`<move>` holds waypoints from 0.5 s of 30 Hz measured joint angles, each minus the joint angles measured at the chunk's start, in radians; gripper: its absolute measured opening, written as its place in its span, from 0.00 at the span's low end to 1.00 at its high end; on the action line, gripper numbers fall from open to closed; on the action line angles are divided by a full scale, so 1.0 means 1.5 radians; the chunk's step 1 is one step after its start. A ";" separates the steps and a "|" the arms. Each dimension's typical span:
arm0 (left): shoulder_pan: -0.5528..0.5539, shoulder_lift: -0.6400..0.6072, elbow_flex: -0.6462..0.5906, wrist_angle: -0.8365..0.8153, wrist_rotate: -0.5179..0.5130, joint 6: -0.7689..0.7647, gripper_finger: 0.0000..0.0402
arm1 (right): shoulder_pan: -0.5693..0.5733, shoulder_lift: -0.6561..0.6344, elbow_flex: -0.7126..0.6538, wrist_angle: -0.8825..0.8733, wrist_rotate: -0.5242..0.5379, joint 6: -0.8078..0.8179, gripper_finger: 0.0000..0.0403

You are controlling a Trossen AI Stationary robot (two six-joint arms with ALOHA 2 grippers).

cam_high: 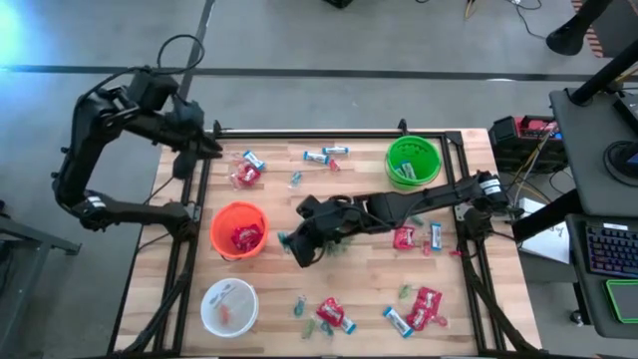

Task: Sort candy
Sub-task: Put the blue gummy into the white bucket

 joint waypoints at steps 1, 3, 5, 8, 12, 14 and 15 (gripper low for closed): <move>-0.004 -0.004 -0.002 0.000 0.019 -0.001 0.19 | -0.002 0.000 0.000 0.004 -0.002 -0.005 0.02; -0.015 -0.010 -0.004 0.005 0.053 -0.015 0.19 | -0.006 0.001 0.000 0.005 -0.012 -0.016 0.02; -0.022 -0.011 -0.004 0.017 0.072 -0.043 0.19 | -0.006 0.001 0.000 0.004 -0.017 -0.025 0.02; -0.031 -0.011 -0.004 0.018 0.099 -0.082 0.19 | -0.008 0.001 0.000 0.004 -0.019 -0.044 0.02; -0.032 -0.006 -0.004 0.017 0.156 -0.137 0.23 | -0.014 0.001 0.000 0.002 -0.036 -0.064 0.02; -0.032 -0.003 -0.004 0.017 0.187 -0.154 0.27 | -0.020 0.001 0.000 0.003 -0.037 -0.075 0.02; -0.032 -0.003 -0.004 0.017 0.198 -0.160 0.29 | -0.024 0.001 0.000 0.003 -0.040 -0.080 0.02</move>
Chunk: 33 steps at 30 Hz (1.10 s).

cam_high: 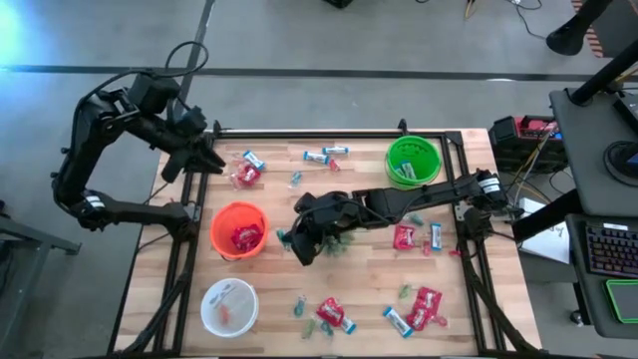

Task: Sort candy
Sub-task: Put the blue gummy into the white bucket

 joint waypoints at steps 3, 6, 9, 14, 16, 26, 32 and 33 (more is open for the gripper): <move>-0.001 0.002 0.000 0.000 0.001 -0.017 0.36 | -0.013 0.000 0.000 0.011 -0.012 -0.016 0.02; -0.001 0.006 -0.002 0.000 0.000 -0.029 0.42 | -0.027 0.000 0.015 0.011 -0.014 -0.045 0.02; -0.008 0.008 -0.010 0.007 -0.002 -0.049 0.44 | -0.041 0.000 0.046 0.012 -0.014 -0.084 0.02; -0.026 0.008 -0.046 0.089 -0.002 -0.109 0.45 | -0.061 0.002 0.128 -0.005 -0.012 -0.158 0.02; -0.036 0.008 -0.055 0.127 -0.003 -0.130 0.45 | -0.069 0.005 0.165 -0.036 -0.012 -0.182 0.02; -0.117 0.053 -0.056 0.211 -0.003 -0.193 0.45 | -0.092 0.034 0.232 -0.101 -0.006 -0.210 0.02; -0.158 0.098 -0.056 0.226 -0.003 -0.183 0.45 | -0.091 0.042 0.247 -0.129 -0.006 -0.222 0.02; -0.160 0.103 -0.056 0.226 -0.003 -0.177 0.45 | -0.091 0.042 0.247 -0.129 -0.006 -0.222 0.02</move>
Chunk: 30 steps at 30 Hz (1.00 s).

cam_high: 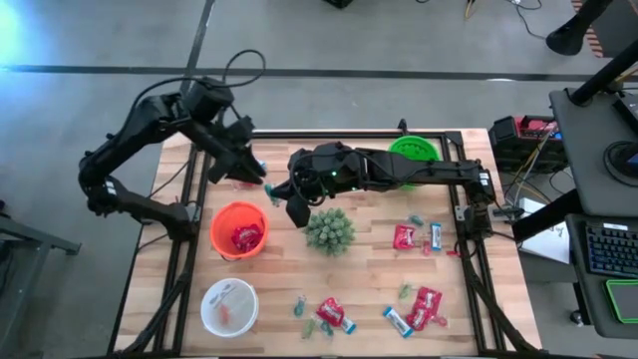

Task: Sort candy
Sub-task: Put the blue gummy into the white bucket

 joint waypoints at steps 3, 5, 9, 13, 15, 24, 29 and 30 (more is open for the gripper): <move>-0.001 0.011 0.000 0.000 0.000 0.004 0.45 | 0.000 -0.001 0.000 -0.001 0.000 0.000 0.02; 0.000 0.015 0.000 0.000 0.000 0.005 0.45 | 0.000 -0.001 0.000 -0.002 0.000 0.000 0.02; -0.001 0.021 0.001 -0.004 0.000 0.005 0.45 | 0.000 -0.001 0.000 -0.015 0.000 0.000 0.02; -0.001 0.027 0.001 -0.015 0.000 0.006 0.45 | 0.000 -0.001 0.000 -0.017 0.000 0.000 0.02; -0.006 0.029 0.001 -0.016 0.001 0.006 0.45 | -0.003 -0.002 0.000 -0.014 0.000 0.000 0.02; -0.019 0.038 0.001 -0.021 0.003 0.014 0.45 | -0.004 -0.002 0.008 -0.014 0.001 -0.001 0.02; -0.019 0.047 0.001 -0.017 0.000 0.038 0.41 | -0.004 -0.003 0.012 -0.012 0.001 -0.002 0.02; -0.019 0.048 0.001 -0.017 -0.001 0.043 0.40 | -0.004 -0.003 0.012 -0.012 0.001 -0.002 0.02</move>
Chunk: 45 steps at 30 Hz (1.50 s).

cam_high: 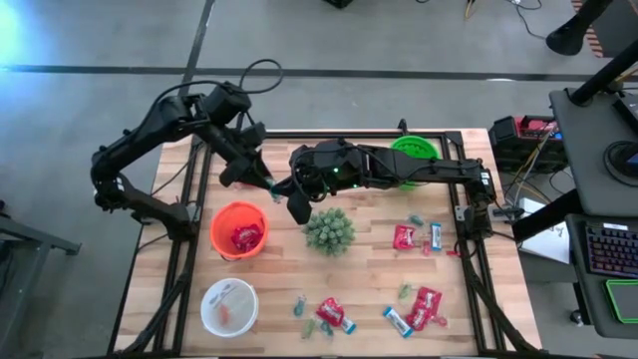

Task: Sort candy
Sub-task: Put the blue gummy into the white bucket

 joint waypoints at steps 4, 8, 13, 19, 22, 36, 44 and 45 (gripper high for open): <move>0.000 0.001 0.000 0.000 0.000 0.016 0.33 | 0.000 0.000 0.000 -0.002 0.000 0.001 0.02; 0.000 0.001 0.000 -0.001 0.001 0.033 0.22 | 0.000 0.000 0.000 -0.004 0.000 0.002 0.02; 0.000 0.001 0.000 -0.001 0.001 0.056 0.03 | 0.000 0.000 0.000 -0.004 -0.001 0.000 0.02; 0.000 0.001 0.000 -0.002 0.002 0.058 0.02 | 0.001 0.000 0.000 -0.003 -0.002 -0.003 0.02; 0.000 0.001 0.000 -0.003 0.002 0.063 0.01 | 0.001 0.000 0.000 -0.003 -0.003 -0.003 0.03; -0.013 -0.006 -0.001 -0.145 0.000 0.116 0.00 | -0.005 -0.024 0.003 -0.045 -0.033 -0.004 0.34; -0.123 -0.046 -0.001 -0.199 -0.002 0.124 0.00 | -0.037 -0.060 0.004 -0.157 0.017 -0.012 0.40; -0.140 -0.052 -0.001 -0.196 -0.010 0.108 0.00 | -0.042 -0.062 0.004 -0.166 0.017 -0.012 0.40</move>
